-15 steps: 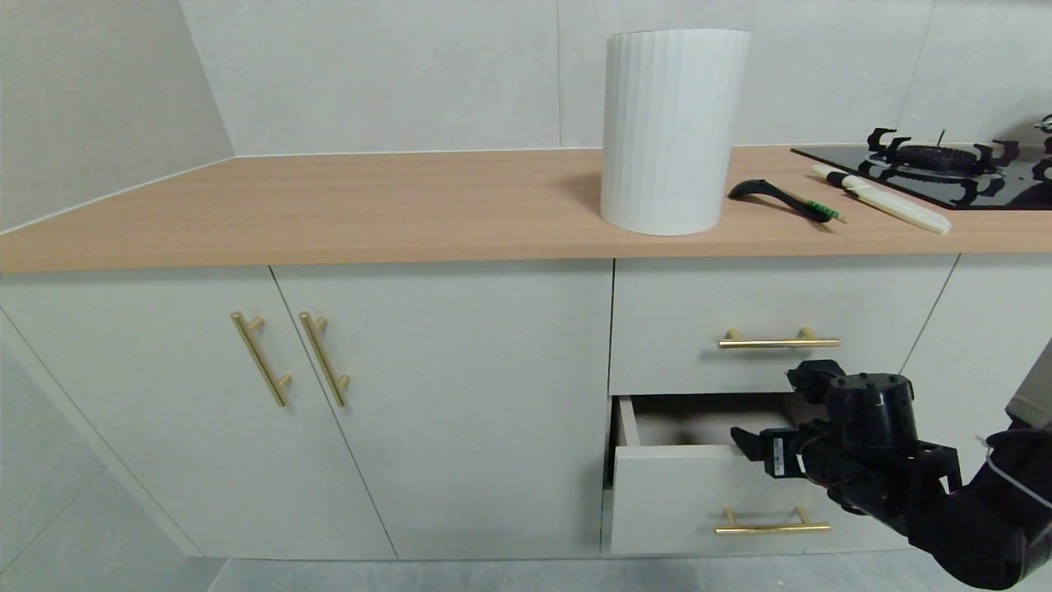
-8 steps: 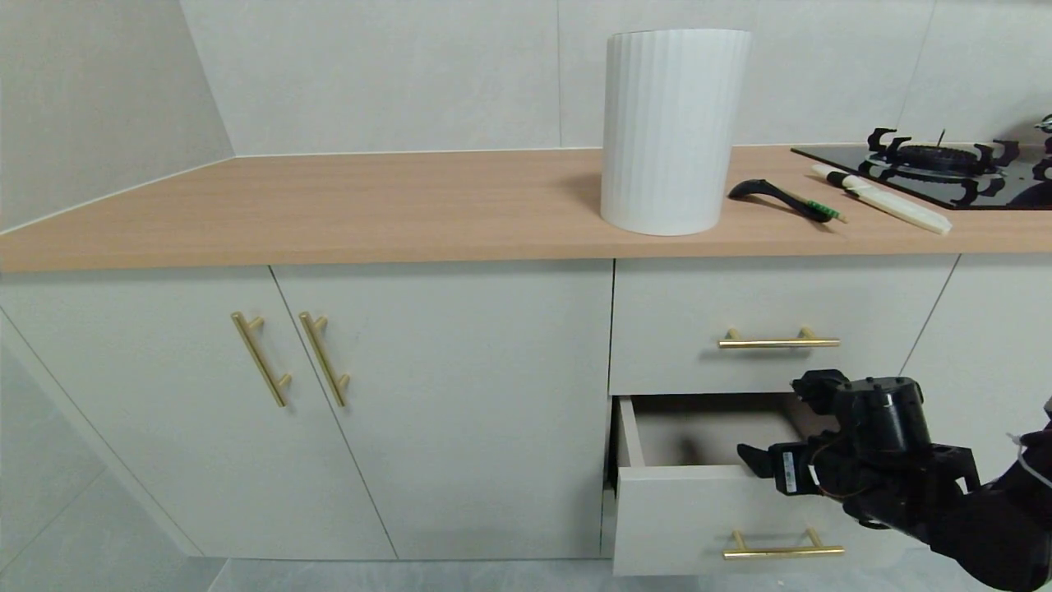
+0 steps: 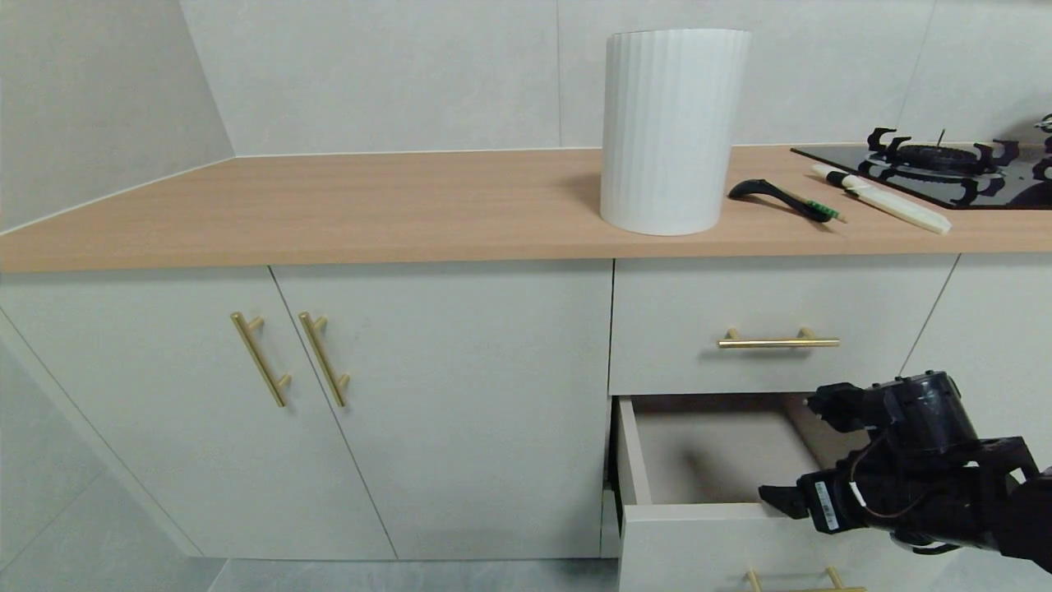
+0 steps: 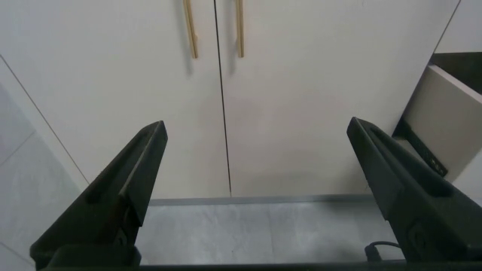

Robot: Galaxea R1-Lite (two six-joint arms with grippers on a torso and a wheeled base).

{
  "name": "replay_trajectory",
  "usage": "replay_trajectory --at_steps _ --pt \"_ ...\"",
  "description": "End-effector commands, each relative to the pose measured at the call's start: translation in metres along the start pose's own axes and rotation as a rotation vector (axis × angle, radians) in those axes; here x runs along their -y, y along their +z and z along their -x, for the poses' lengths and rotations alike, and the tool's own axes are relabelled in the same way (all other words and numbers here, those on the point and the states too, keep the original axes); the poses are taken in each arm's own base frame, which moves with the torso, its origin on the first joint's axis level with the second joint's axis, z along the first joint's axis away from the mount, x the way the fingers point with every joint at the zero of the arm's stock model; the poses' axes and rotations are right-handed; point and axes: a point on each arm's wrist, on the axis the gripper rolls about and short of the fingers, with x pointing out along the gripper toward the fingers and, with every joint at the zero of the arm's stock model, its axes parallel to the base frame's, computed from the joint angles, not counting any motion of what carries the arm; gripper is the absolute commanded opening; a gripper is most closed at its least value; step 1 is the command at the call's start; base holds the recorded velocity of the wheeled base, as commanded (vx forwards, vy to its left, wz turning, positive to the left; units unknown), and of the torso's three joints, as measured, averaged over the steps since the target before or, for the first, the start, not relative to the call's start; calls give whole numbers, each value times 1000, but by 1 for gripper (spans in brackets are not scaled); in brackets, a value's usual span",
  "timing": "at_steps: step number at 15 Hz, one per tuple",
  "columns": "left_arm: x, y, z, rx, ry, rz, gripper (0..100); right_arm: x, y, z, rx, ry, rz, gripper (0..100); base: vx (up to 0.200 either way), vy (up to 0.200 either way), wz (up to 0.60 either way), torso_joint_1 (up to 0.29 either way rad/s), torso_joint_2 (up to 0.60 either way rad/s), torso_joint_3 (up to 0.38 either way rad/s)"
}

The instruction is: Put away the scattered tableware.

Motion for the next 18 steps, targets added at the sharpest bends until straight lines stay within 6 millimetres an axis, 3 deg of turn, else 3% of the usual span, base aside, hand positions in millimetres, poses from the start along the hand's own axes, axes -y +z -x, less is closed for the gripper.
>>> replay_trajectory --at_steps 1,7,15,17,18 --pt "0 0 0 -1 1 0 100 0 4 11 14 8 12 100 0 0 0 0 0 0" --pt "0 0 0 -1 1 0 100 0 -8 33 -127 14 140 100 0 0 0 0 0 0" --pt "0 0 0 -1 1 0 100 -25 -34 70 -341 140 375 100 0 0 0 0 0 0" --pt "0 0 0 -1 1 0 100 -26 -30 71 -320 142 371 100 0 0 0 0 0 0" --pt "0 0 0 -1 1 0 100 -24 -17 72 -277 123 312 100 0 0 0 0 0 0"
